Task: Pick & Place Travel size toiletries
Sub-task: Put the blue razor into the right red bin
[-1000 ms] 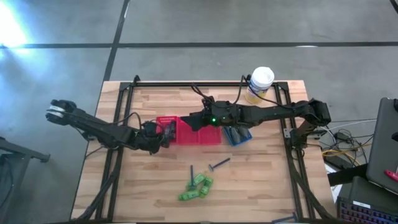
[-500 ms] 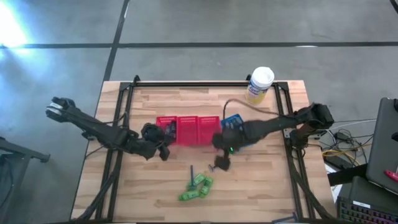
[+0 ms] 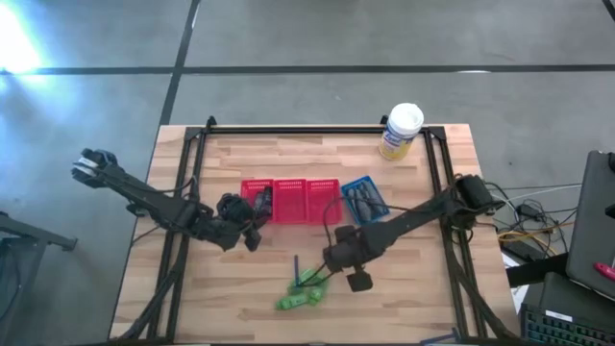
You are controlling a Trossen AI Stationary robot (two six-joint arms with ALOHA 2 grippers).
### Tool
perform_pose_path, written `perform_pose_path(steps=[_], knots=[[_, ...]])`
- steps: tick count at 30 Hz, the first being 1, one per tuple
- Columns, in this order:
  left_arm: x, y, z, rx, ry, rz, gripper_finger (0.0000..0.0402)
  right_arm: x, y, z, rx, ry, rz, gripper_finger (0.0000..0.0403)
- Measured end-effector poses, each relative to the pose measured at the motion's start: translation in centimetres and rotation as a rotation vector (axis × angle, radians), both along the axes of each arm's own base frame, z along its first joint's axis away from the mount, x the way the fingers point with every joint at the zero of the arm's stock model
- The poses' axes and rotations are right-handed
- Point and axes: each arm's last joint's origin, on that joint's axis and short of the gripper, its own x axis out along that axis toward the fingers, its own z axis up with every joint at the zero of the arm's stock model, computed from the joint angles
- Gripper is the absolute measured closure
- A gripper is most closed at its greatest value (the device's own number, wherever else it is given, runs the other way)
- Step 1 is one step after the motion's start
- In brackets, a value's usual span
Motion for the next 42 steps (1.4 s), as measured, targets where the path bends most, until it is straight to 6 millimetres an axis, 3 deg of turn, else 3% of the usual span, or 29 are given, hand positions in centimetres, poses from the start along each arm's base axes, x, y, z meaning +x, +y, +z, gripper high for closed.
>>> perform_pose_path(steps=[8,12,18,27,31,33,36,39,42], knots=[[-0.1,-0.2,0.0,-0.013,-0.004,-0.001,0.0257,1.3,-2.2,-2.0,-0.034,0.032,0.008,0.0041],[-0.1,-0.2,0.0,-0.013,-0.002,0.000,0.0257,1.9,-3.4,-3.3,0.036,0.084,0.001,0.0066],[-0.2,-0.2,-0.1,-0.010,0.005,0.000,0.0257,2.2,-3.8,-4.6,0.045,0.126,0.006,0.0146],[-0.3,-0.1,-0.5,0.000,0.017,0.003,0.0257,2.1,-3.5,-4.2,-0.042,0.097,0.006,0.0313],[-0.3,-0.1,-0.4,-0.004,0.015,-0.001,0.0257,2.3,-3.3,-3.0,0.063,0.138,-0.123,0.0378],[-0.3,-0.1,-0.1,0.003,0.005,-0.006,0.0257,2.1,-3.1,-1.9,0.099,0.143,-0.203,0.0380],[-0.4,0.0,0.1,0.041,0.002,-0.014,0.0257,1.8,-3.1,2.1,0.178,0.048,-0.347,0.0375],[-0.6,0.1,0.4,0.081,0.008,-0.043,0.0257,1.2,-5.0,5.5,0.188,-0.054,-0.603,0.0374],[-0.8,0.2,0.4,0.128,0.027,-0.087,0.0257,1.1,-8.4,6.6,0.245,-0.098,-0.916,0.0374]])
